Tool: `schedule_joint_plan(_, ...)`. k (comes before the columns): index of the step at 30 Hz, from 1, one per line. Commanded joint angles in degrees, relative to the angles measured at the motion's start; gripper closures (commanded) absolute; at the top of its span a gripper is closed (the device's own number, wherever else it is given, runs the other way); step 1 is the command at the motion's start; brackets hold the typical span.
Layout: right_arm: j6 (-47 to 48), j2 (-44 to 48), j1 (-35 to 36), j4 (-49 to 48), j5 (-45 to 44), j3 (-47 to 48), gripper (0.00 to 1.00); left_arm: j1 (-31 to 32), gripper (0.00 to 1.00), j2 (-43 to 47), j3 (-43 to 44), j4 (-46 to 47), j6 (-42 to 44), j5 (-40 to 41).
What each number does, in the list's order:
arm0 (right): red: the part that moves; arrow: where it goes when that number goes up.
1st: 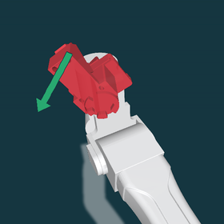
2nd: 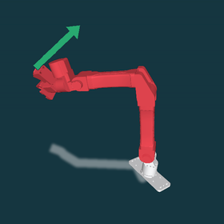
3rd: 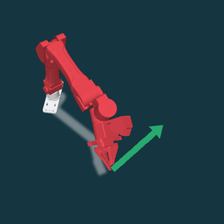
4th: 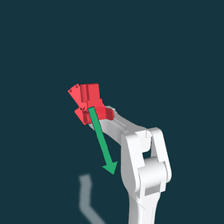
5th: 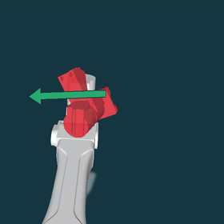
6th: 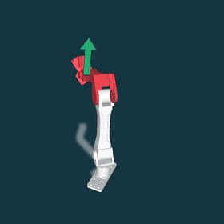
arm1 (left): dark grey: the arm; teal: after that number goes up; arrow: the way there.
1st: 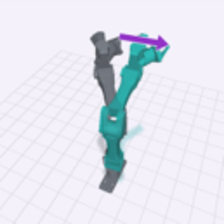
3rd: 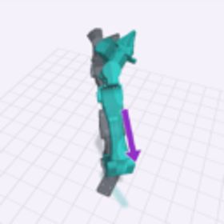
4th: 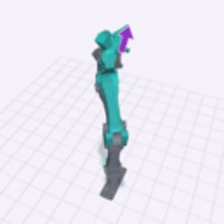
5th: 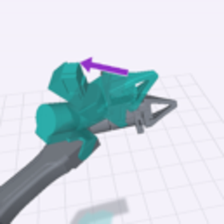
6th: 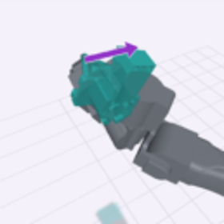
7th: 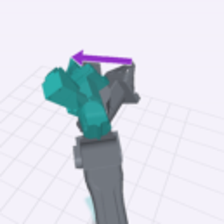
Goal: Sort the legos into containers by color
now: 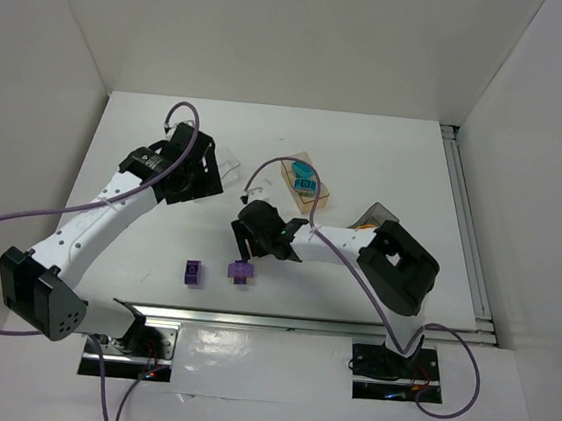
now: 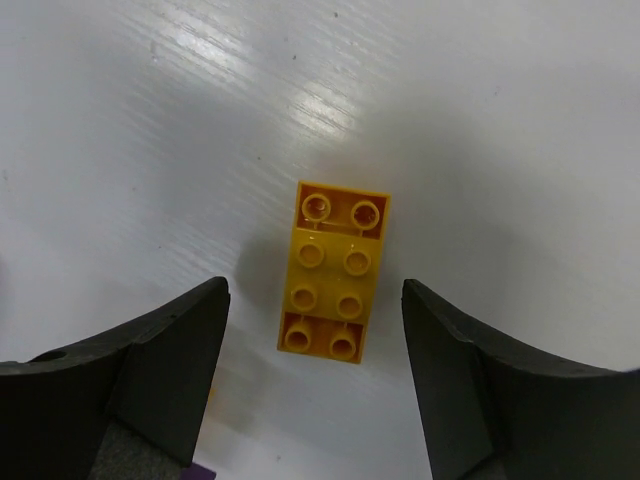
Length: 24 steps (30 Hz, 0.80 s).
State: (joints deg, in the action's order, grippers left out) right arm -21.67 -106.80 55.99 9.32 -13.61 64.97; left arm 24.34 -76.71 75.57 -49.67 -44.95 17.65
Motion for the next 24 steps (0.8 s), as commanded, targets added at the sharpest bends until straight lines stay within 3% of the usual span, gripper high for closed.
schedule_joint_plan(1,-0.1,-1.9,-0.2,-2.0,-0.6,2.8,0.24,-0.8,0.16,1.8,-0.4,0.0,1.7,-0.4)
schedule_joint_plan(5,-0.8,-2.4,-0.2,-2.0,-2.0,3.3,0.43,-0.8,0.16,2.3,-0.4,0.0,1.7,-0.4)
schedule_joint_plan(6,-0.8,-1.8,-0.2,-2.0,-2.0,3.3,0.52,-0.8,0.16,2.4,-0.4,0.0,1.7,-0.4)
schedule_joint_plan(10,-1.4,-0.3,-0.2,1.1,-6.3,3.9,0.73,-0.8,0.16,2.4,-0.4,0.0,1.7,-0.9)
schedule_joint_plan(13,-2.7,4.7,-1.2,3.5,-10.2,2.8,0.74,-0.8,0.16,2.4,-0.4,0.0,1.7,-1.0)
schedule_joint_plan(17,-6.4,20.6,-5.0,4.7,-13.4,-6.0,0.74,-0.8,0.16,2.4,-0.4,0.0,2.2,-1.7)
schedule_joint_plan(24,-12.4,40.8,-21.3,8.9,-16.3,-18.6,0.74,-0.2,0.16,1.8,-1.5,1.8,3.3,-3.4)
